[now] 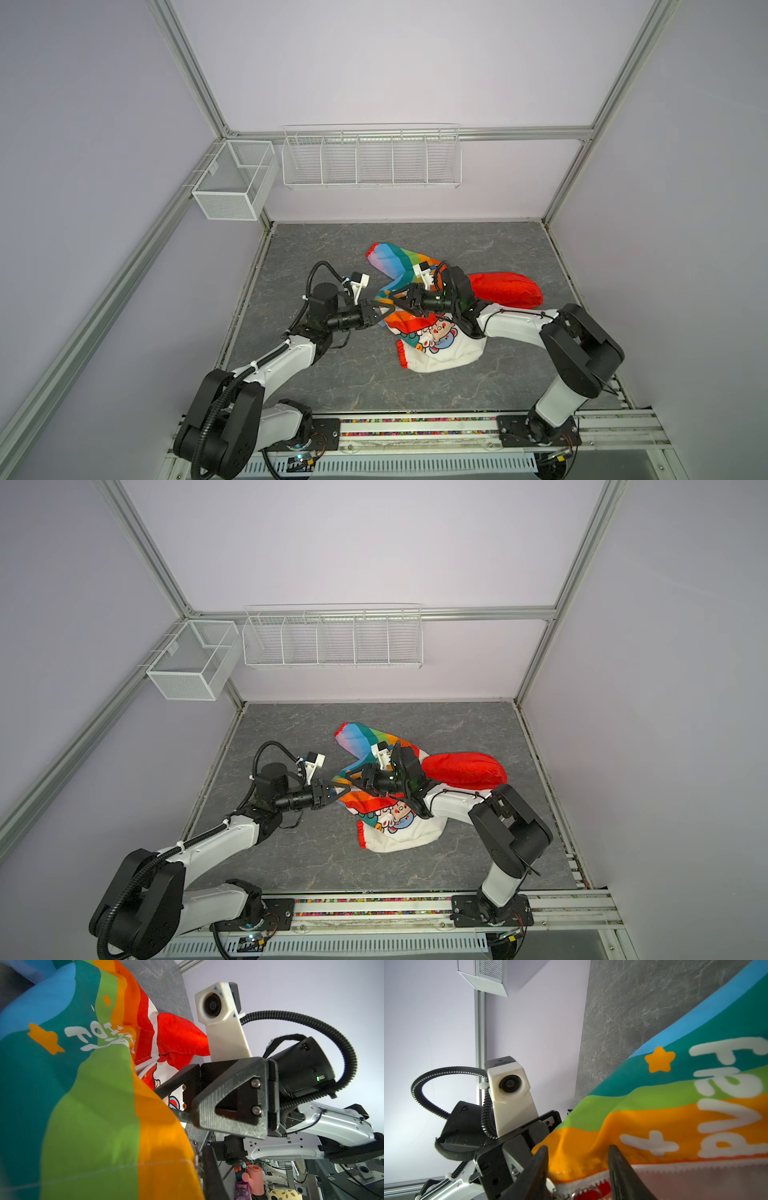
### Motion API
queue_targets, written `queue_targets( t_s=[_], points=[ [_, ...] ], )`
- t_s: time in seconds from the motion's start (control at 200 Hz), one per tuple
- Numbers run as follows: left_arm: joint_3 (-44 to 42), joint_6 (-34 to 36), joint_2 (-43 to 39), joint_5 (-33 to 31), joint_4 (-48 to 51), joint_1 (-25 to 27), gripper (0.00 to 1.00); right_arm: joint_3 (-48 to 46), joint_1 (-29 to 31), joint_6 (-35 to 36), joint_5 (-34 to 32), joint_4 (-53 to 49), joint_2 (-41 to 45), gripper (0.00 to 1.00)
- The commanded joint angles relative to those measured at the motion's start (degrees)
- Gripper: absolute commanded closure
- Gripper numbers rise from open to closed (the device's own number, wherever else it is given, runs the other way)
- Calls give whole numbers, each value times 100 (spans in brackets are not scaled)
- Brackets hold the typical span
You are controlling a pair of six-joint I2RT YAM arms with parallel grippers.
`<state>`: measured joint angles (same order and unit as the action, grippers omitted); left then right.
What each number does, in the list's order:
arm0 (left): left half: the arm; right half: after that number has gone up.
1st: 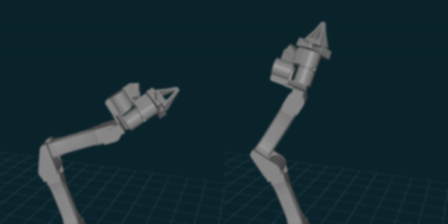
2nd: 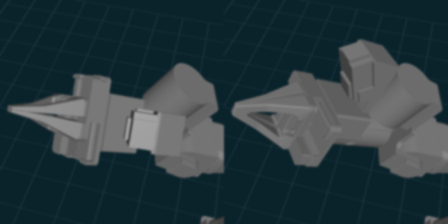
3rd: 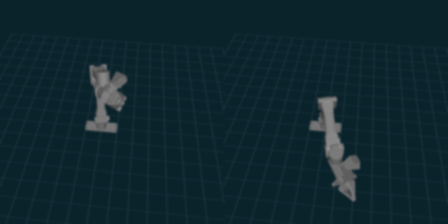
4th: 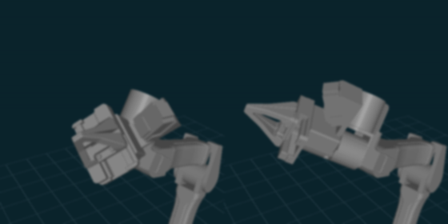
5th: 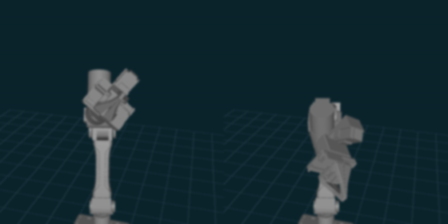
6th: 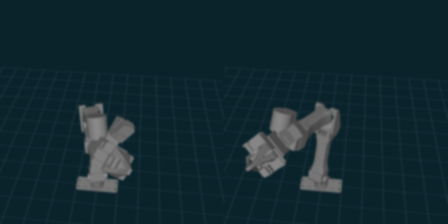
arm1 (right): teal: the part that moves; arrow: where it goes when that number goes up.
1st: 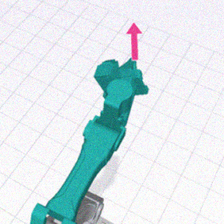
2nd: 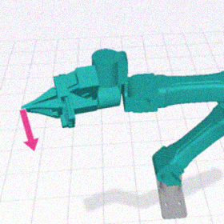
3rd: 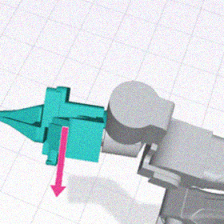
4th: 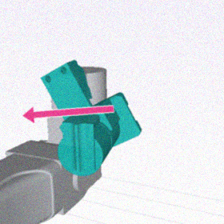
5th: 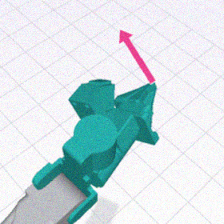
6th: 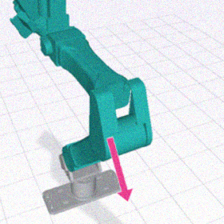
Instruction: Zip up the jacket
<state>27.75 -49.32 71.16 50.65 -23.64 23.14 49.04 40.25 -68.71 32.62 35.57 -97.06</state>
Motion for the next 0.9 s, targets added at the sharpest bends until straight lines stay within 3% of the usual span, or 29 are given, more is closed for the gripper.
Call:
queue_targets(
  t_s=[0.0, 0.66, 0.825, 0.895],
  points=[
    [-8, -47, 37, 91, -194, -34, 100, -147, 38, -332, 86, 448, 11, 55],
    [38, -51, 31, 92, -159, -32, 100, -464, 36, -433, -10, 419, 502, 75],
    [38, -52, 33, 101, -174, -29, 100, -465, 57, -424, 9, 407, 491, 75],
    [38, -56, 44, 120, -191, -36, 100, -480, 55, -392, -9, 394, 445, 69]
  ],
)
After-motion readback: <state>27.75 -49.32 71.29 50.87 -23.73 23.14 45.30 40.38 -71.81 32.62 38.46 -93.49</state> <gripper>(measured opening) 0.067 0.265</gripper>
